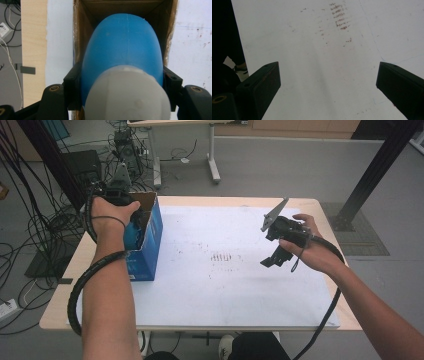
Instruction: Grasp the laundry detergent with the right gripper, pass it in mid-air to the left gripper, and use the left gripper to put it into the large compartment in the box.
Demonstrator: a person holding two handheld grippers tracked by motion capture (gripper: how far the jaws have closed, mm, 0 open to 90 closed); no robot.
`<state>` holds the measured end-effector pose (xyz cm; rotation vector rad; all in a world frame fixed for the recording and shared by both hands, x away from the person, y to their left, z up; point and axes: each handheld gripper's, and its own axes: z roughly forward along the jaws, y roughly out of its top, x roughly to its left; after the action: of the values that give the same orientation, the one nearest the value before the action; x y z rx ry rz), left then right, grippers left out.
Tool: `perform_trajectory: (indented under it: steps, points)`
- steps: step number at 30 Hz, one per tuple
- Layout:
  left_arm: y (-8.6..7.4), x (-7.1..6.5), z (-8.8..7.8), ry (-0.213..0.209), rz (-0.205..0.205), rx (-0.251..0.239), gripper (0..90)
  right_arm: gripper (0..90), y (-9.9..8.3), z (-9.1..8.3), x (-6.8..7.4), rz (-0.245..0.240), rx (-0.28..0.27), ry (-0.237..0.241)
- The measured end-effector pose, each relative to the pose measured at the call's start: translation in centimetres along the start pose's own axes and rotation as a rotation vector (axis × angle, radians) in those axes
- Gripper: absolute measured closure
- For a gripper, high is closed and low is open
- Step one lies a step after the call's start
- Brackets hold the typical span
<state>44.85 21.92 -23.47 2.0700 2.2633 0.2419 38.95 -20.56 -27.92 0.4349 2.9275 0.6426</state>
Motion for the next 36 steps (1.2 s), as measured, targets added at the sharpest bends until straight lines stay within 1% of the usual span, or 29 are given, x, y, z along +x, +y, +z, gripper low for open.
perform_trajectory:
  steps: [4,6,12,20,21,25,36]
  points:
    - [-0.2,0.0,0.7,0.007,0.004,-0.003,36.9,5.5,-0.1,0.0,0.0,0.002,-0.002,-0.001]
    - [-0.3,0.0,1.1,0.012,0.016,-0.006,36.9,5.5,-0.2,0.1,0.0,0.003,0.003,0.001]
    - [-0.6,0.0,2.4,0.023,0.025,-0.015,36.8,5.5,-0.3,0.3,0.0,0.001,0.008,0.002]
    - [-1.0,-0.2,4.0,0.021,0.045,-0.010,36.8,5.5,-0.6,0.5,-0.2,0.009,0.016,0.000]
    - [-1.0,-0.2,4.0,0.023,0.045,-0.021,36.7,5.5,-0.6,0.5,-0.2,0.007,0.017,0.001]
    - [-1.0,-0.3,4.0,0.025,0.053,-0.013,36.7,5.5,-0.6,0.7,-0.2,0.010,0.020,0.002]
    - [-1.2,-0.2,4.0,0.024,0.046,-0.021,36.4,5.5,-0.3,0.9,0.0,0.007,0.016,0.002]
